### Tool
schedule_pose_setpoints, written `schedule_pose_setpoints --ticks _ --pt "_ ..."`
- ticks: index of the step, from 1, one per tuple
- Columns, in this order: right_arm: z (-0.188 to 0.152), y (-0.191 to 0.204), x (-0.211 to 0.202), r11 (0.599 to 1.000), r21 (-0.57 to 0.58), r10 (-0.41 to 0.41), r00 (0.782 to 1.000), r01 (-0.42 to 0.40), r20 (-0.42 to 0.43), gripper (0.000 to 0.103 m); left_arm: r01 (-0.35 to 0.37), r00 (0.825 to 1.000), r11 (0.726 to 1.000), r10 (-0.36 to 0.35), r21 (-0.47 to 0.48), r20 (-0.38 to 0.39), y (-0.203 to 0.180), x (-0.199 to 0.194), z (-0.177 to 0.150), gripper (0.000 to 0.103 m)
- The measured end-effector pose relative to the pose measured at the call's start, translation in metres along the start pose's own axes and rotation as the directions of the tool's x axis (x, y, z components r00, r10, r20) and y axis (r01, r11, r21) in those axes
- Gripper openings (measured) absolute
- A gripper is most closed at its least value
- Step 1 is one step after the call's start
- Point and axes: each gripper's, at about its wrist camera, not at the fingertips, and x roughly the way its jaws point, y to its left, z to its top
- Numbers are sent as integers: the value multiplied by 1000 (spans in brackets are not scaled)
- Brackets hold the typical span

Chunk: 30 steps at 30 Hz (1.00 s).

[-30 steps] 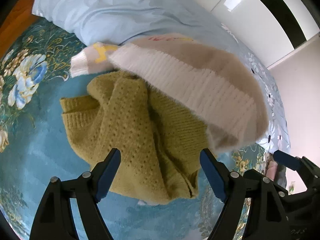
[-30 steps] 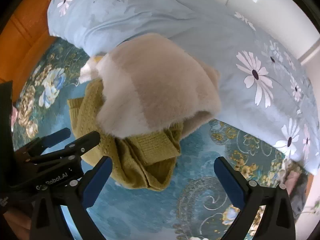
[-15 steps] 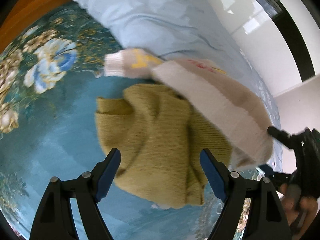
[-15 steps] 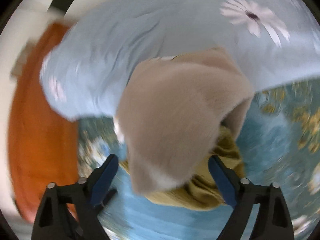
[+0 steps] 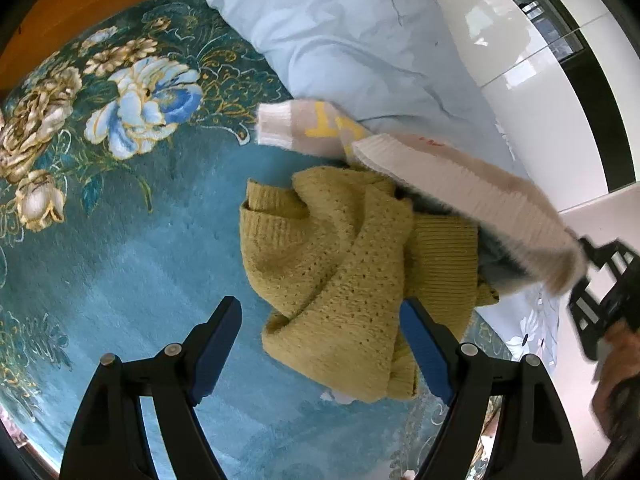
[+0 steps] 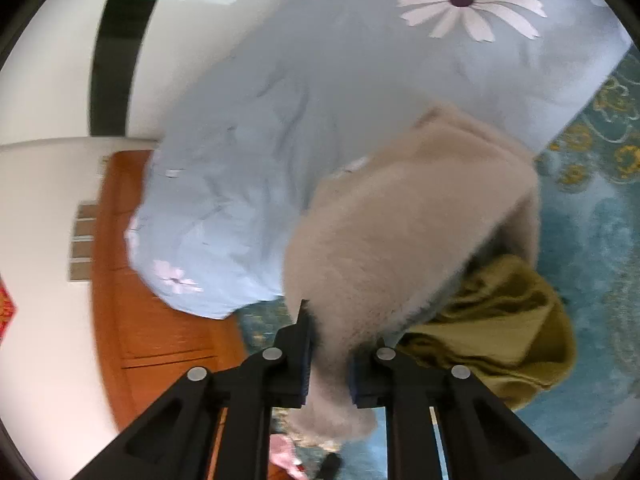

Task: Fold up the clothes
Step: 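Lift the beige sweater off the olive sweater with the right gripper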

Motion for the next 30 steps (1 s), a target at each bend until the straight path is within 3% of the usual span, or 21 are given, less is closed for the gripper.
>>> schedule_pose_setpoints --ticks 6,13,19,21,26,28,30 --pt "10 56 -44 988 -116 110 993 -105 38 8 2 999 1000 -2 0 48 5 -26 -3 82" --pt "2 111 -116 941 -238 265 961 -242 73 8 19 995 1000 -20 3 102 1 -55 -9 82" --pt "-19 172 -187 858 -366 416 905 -360 87 8 30 993 999 -35 42 110 -12 -79 -19 82" --pt "-30 195 -221 812 -425 476 875 -399 87 8 41 993 997 -47 59 112 -16 -87 -24 82" --pt "-63 210 -304 715 -531 576 814 -455 78 8 61 990 993 -73 105 119 -26 -100 -39 82" --pt "-83 196 -327 706 -561 561 825 -433 69 8 70 989 990 -84 119 118 -29 -102 -48 82" --pt "-97 166 -335 735 -558 508 858 -385 77 8 74 991 989 -88 130 104 -31 -102 -58 82"
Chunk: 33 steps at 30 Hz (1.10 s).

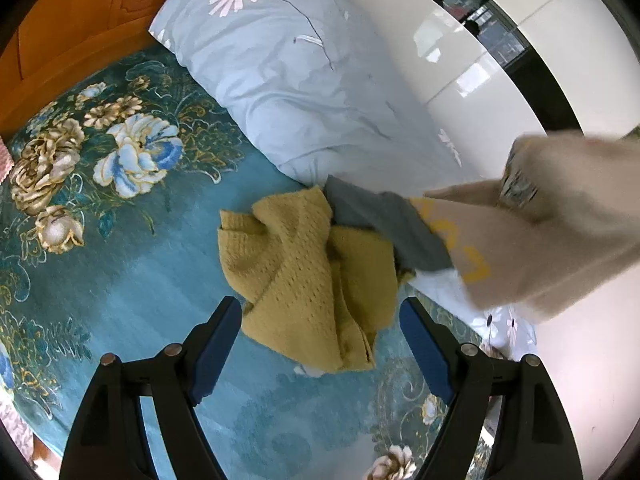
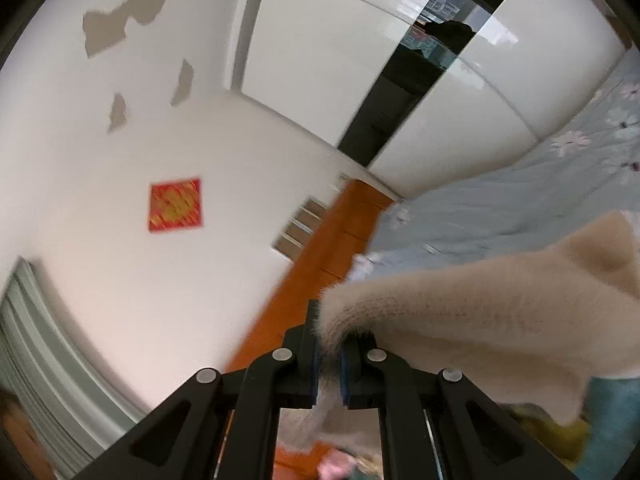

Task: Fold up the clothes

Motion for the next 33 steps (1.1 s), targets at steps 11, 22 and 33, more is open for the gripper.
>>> schedule_pose_setpoints --ticks 11,22,33 --pt "-231 -181 -136 726 339 -503 798 598 -331 8 9 993 994 5 111 -119 -29 21 -49 82" --pt "-359 -227 -142 576 198 -536 549 793 -642 8 34 966 971 28 237 -255 -71 56 -85 82" --pt "-343 -247 -174 557 122 -606 502 821 -617 34 11 955 949 84 315 -285 -104 65 -107 82"
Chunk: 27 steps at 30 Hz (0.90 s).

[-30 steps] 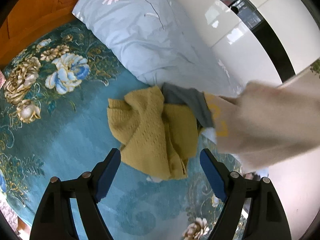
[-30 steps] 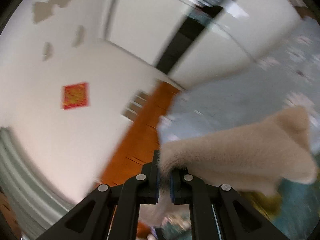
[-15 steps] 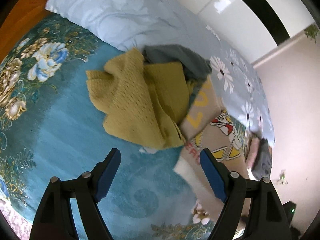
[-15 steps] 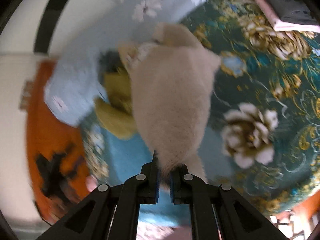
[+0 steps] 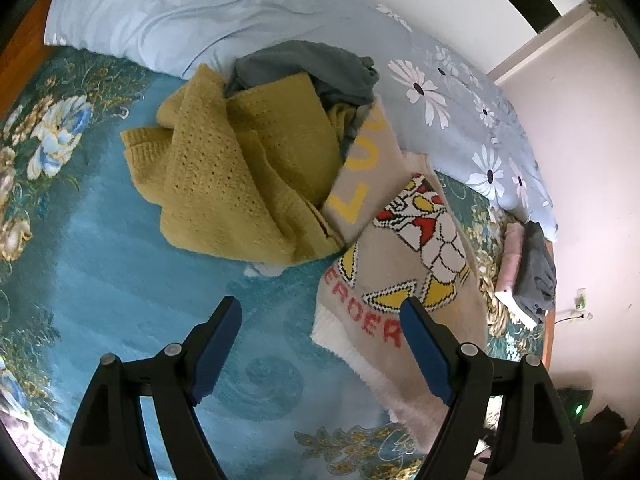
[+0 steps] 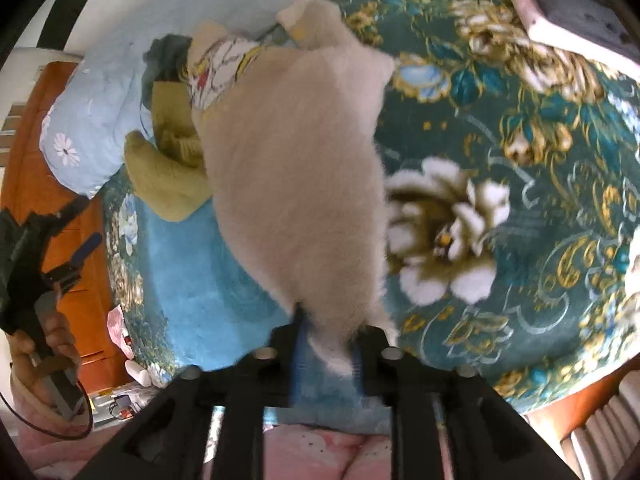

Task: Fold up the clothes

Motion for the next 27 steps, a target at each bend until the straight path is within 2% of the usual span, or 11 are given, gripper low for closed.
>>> schedule_pose_setpoints --ticks 4,6,13,16,19,20,21,22,23,25,27 --pt "27 -14 -18 1000 27 0 998 -2 58 53 -55 998 998 55 -8 30 0 -9 5 82" --pt "51 -23 -19 999 47 10 997 -13 78 59 -79 996 996 80 -32 32 3 -13 7 82" --pt "134 -18 2 995 77 46 989 -58 141 68 -178 983 978 182 -108 29 15 -27 3 82" --pt "176 -12 21 995 90 24 990 -37 137 69 -209 976 965 216 -155 28 19 -35 -1 82" --pt "209 -6 49 996 90 -23 995 15 94 69 -230 971 952 239 -203 21 23 -44 -6 82" --pt "217 -4 60 996 78 -46 996 40 75 68 -233 970 950 242 -210 19 24 -46 -7 82" --pt "223 -2 69 996 71 -62 996 57 60 56 -237 969 947 246 -215 18 24 -49 -9 82" --pt "225 -2 74 996 75 -61 997 57 53 32 -246 967 945 256 -215 20 24 -51 -11 82" --pt "225 -2 76 995 84 -51 997 47 52 24 -255 964 944 265 -211 21 24 -53 -13 82" --pt "219 -4 72 996 87 -26 997 19 72 15 -266 961 942 276 -206 22 23 -54 -16 82" --pt "211 -6 64 997 82 3 995 -11 101 13 -265 961 942 275 -206 18 21 -53 -17 82"
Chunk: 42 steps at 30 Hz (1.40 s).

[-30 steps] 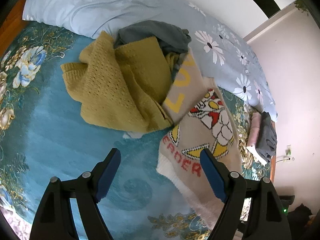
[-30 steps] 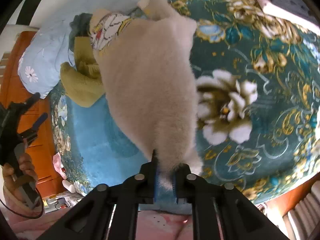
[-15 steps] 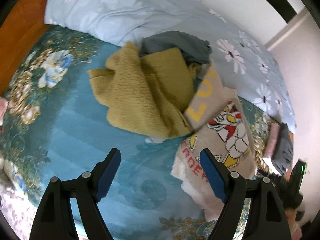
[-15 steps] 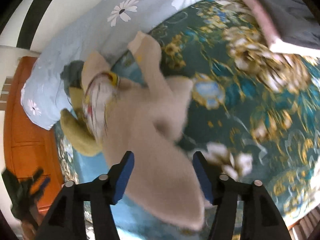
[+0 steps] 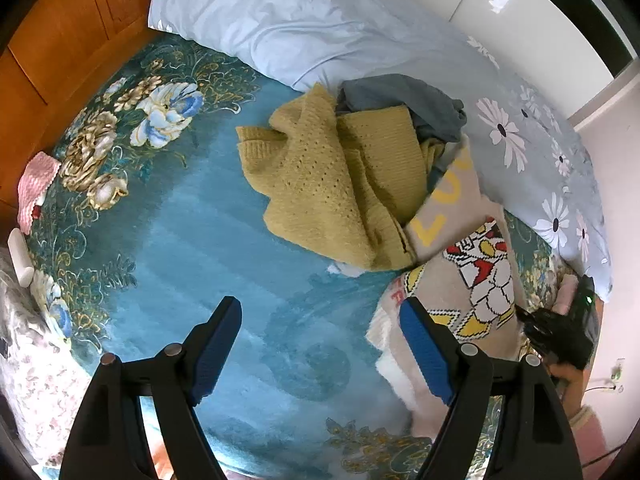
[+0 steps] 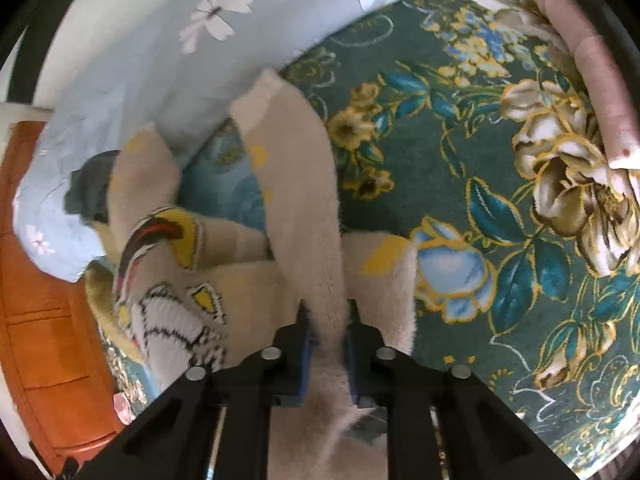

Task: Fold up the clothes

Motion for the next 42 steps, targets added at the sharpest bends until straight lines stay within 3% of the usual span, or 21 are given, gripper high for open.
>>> schedule_pose_setpoints --ticks 5,8,12,14,18,24,26,29,35,38,41,42 --pt "-25 -52 -62 992 80 86 983 -100 163 12 32 999 998 -31 44 -18 -20 5 -1 82" --pt "-44 -96 -92 984 155 47 970 -86 240 12 47 999 994 -45 94 -26 -37 9 0 82" --pt "-72 -152 -94 959 285 -64 975 1 211 12 64 997 989 -58 130 -51 -56 19 3 82" --pt "-84 -171 -88 941 337 -80 982 19 169 12 73 996 986 -63 151 -68 -68 27 6 82" --pt "-100 -165 -80 946 320 -94 988 50 124 12 88 991 973 -65 215 -114 -103 48 23 82" --pt "-96 -158 -79 945 326 -79 991 38 112 13 160 976 946 -110 282 -188 -195 85 48 82" --pt "-121 -147 -76 934 357 -81 990 34 116 13 188 968 941 -129 282 -213 -226 104 57 82" --pt "-92 -158 -68 938 346 -69 992 28 106 14 214 960 929 -142 301 -243 -274 133 72 81" --pt "-87 -154 -66 937 347 -68 993 29 100 15 217 945 912 -107 348 -309 -342 200 90 81" --pt "-82 -154 -70 937 348 -66 993 28 97 15 228 930 922 -111 312 -350 -355 222 91 68" --pt "-47 -171 -81 947 319 -60 995 32 78 15 235 924 916 -107 326 -367 -361 225 85 39" --pt "-45 -171 -82 947 321 -61 995 33 77 15 238 922 913 -105 331 -372 -363 226 83 23"
